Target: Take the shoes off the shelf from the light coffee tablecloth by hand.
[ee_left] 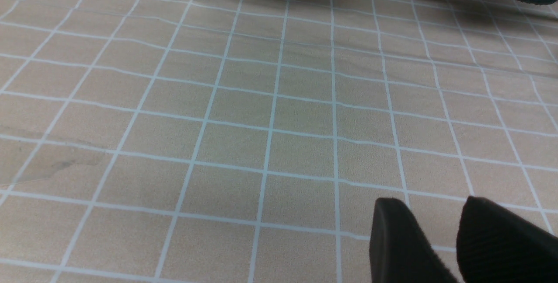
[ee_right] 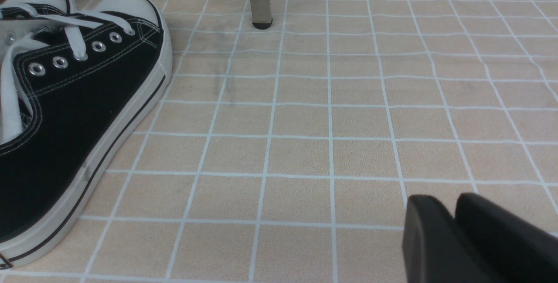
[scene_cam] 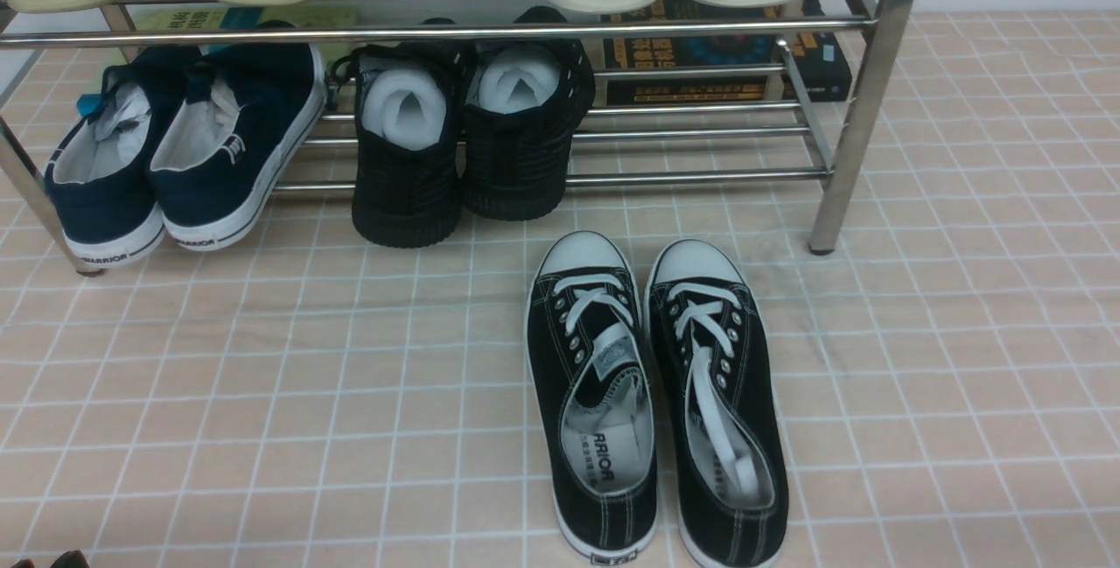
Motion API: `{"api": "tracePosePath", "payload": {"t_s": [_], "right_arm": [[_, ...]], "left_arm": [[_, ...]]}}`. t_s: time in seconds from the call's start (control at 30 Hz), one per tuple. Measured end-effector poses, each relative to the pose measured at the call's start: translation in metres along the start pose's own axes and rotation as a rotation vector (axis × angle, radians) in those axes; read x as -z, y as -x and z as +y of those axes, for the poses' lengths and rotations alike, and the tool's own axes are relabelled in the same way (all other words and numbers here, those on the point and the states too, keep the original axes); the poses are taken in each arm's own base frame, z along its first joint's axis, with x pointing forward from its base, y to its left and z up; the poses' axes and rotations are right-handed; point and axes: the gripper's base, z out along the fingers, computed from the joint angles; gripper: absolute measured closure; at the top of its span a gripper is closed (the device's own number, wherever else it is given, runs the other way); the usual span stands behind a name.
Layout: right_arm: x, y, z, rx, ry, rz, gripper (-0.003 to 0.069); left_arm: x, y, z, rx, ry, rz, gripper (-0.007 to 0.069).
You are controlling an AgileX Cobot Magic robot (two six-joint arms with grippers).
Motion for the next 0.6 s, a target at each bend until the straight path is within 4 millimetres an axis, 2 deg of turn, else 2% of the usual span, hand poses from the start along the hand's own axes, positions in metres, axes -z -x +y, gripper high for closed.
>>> {"api": "tracePosePath", "payload": {"t_s": [0.6], "right_arm": [[0.0000,0.0000,0.0000,0.000,0.000,0.000,0.0537]], "left_arm": [[0.0000,0.0000,0.0000,0.000,0.000,0.000,0.0384]]}}
